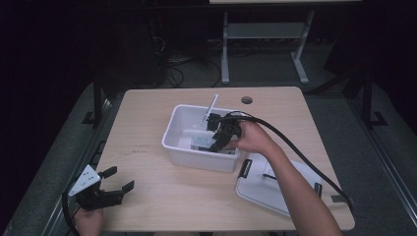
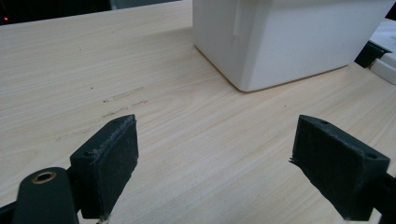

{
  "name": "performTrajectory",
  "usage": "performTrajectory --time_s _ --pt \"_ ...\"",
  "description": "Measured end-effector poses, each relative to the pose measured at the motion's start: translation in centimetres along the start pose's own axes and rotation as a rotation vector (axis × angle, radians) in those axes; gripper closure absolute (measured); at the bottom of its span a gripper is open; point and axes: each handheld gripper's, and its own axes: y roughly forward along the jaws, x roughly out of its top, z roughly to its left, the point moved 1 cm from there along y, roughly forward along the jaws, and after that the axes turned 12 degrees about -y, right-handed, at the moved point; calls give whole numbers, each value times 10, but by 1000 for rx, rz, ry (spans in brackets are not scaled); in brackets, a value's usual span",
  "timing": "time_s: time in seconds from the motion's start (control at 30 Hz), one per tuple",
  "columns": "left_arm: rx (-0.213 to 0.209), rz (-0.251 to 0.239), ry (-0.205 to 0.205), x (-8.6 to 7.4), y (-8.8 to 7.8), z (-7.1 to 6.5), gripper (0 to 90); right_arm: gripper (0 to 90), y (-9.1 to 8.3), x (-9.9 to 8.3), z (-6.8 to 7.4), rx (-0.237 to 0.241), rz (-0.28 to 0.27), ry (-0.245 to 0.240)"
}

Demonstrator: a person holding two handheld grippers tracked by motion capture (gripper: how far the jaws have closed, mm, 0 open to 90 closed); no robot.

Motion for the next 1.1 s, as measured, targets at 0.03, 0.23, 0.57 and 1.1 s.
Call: performTrajectory --time_s 0.03,0.23,0.57,1.1 --pt "-1 -1 -2 0 0 0 137 546 1 0 0 0 4 4" --pt "0 -2 -2 0 0 0 137 542 5 0 -2 10 8 5" --pt "2 -2 -1 0 -1 0 137 538 10 -1 -1 17 32 7" --pt "3 -3 0 0 -1 0 137 541 5 -1 1 27 11 4"
